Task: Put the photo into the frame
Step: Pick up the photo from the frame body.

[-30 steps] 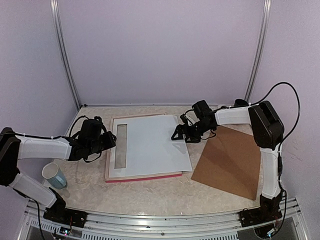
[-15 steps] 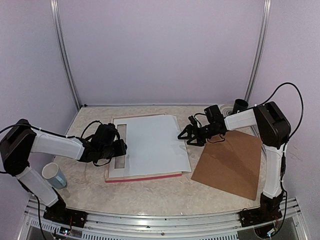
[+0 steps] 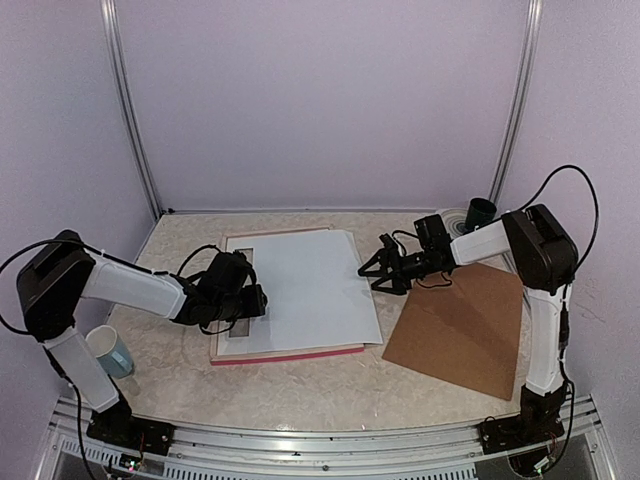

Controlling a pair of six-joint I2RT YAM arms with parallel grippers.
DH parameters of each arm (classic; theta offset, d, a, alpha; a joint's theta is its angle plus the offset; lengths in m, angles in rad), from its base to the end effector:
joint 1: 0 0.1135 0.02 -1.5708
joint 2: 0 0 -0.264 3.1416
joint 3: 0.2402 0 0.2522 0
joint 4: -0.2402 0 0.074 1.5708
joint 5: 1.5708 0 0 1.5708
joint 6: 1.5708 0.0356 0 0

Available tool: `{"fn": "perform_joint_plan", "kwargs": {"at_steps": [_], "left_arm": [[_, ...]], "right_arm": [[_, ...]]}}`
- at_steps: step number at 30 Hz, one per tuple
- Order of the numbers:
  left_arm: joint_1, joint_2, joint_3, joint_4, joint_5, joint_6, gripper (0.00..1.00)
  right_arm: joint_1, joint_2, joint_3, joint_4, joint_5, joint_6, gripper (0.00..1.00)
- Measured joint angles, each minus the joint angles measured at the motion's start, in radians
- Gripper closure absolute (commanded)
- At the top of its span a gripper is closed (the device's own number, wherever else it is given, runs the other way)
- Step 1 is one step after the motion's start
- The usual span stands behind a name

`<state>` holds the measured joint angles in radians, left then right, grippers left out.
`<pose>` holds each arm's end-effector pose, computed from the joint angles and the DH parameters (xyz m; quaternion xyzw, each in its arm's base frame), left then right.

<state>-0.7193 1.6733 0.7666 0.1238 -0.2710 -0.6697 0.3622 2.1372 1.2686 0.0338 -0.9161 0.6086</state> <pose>0.2485 -0.2050 0.1438 -0.0291 0.9159 -0.1476 0.3721 0.3920 0.1787 0.1171 -0.0550 0.8501 0.5155 0.0929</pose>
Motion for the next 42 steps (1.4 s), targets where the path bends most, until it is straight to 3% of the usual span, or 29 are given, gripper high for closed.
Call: {"fn": "perform_joint_plan", "kwargs": {"at_steps": [13,17,24,26,35,42], "left_arm": [[-0.003,0.039,0.004,0.013,0.019,-0.007,0.51],[-0.006,0.044,0.005,0.018,0.024,-0.007,0.51],[-0.007,0.052,0.005,0.018,0.028,-0.007,0.51],[-0.007,0.052,0.005,0.018,0.028,-0.007,0.51],[-0.007,0.062,0.005,0.023,0.032,-0.011,0.51],[-0.007,0.063,0.005,0.025,0.035,-0.011,0.51]], "right_arm": [[0.003,0.039,0.037,0.018,-0.051,0.048,0.11],[0.003,0.047,0.035,0.045,-0.07,0.075,0.16],[0.005,0.048,-0.006,0.103,-0.114,0.141,0.31],[0.007,0.048,-0.011,0.114,-0.124,0.153,0.4],[0.008,0.048,-0.039,0.229,-0.179,0.238,0.63],[0.013,0.052,-0.037,0.296,-0.202,0.285,0.7]]}}
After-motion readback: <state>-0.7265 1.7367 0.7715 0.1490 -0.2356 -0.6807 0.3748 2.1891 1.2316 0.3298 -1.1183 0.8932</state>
